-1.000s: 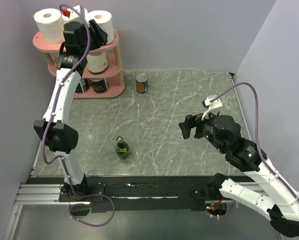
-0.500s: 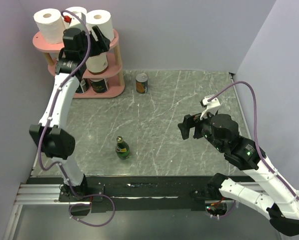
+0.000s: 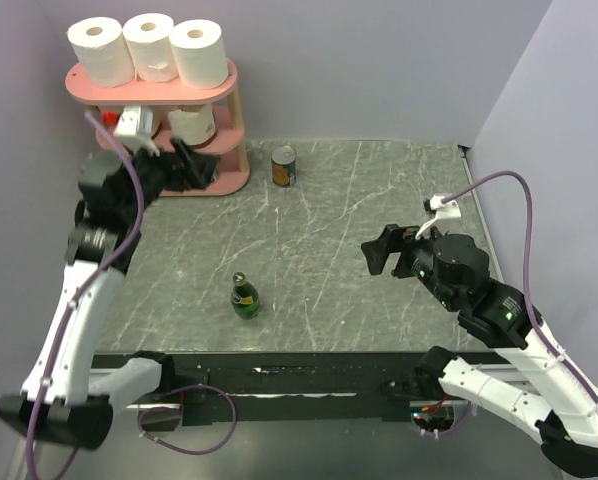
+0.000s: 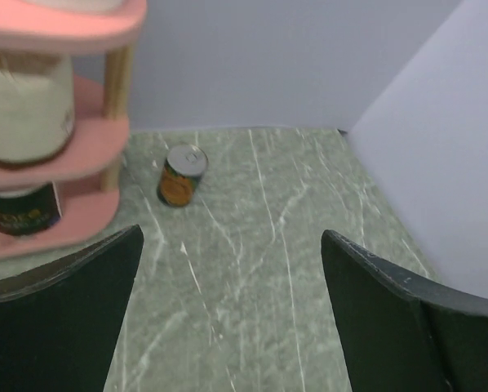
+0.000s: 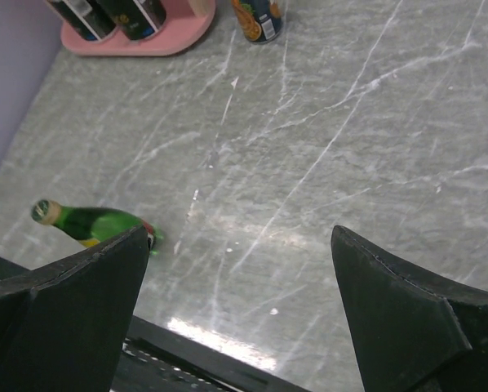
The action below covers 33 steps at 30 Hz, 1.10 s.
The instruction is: Place and organize the paper towels onto the shelf
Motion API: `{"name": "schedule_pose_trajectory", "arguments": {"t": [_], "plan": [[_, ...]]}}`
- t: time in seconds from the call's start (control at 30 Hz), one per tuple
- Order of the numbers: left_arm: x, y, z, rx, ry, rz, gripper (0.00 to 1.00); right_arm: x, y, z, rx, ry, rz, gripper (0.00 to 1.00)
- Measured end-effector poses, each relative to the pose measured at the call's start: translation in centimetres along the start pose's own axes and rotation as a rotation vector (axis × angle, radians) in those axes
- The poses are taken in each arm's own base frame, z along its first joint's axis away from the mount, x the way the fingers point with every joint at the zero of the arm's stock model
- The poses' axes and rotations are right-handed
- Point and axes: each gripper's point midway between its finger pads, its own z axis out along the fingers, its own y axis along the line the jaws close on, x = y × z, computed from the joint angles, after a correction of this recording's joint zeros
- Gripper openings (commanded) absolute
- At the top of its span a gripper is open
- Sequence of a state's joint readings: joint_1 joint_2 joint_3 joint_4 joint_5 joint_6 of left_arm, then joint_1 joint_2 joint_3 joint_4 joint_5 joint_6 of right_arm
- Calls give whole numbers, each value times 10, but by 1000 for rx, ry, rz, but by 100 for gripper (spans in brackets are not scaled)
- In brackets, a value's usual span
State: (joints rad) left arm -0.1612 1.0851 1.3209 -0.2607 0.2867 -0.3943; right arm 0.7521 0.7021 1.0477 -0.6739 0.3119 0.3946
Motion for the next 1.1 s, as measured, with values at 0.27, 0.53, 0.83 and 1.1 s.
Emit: {"name": "schedule_pose_trajectory", "arguments": {"t": [0.27, 0.53, 0.83, 1.1], "plan": [[82, 3, -41, 61, 88, -16, 96, 0, 3, 5, 25, -2, 141, 100], [108, 0, -60, 107, 61, -26, 96, 9, 2, 12, 37, 6, 166, 100], [105, -1, -60, 112, 49, -19, 96, 16, 2, 24, 60, 39, 150, 100], [105, -1, -60, 114, 52, -20, 96, 14, 1, 24, 65, 31, 145, 100]]}}
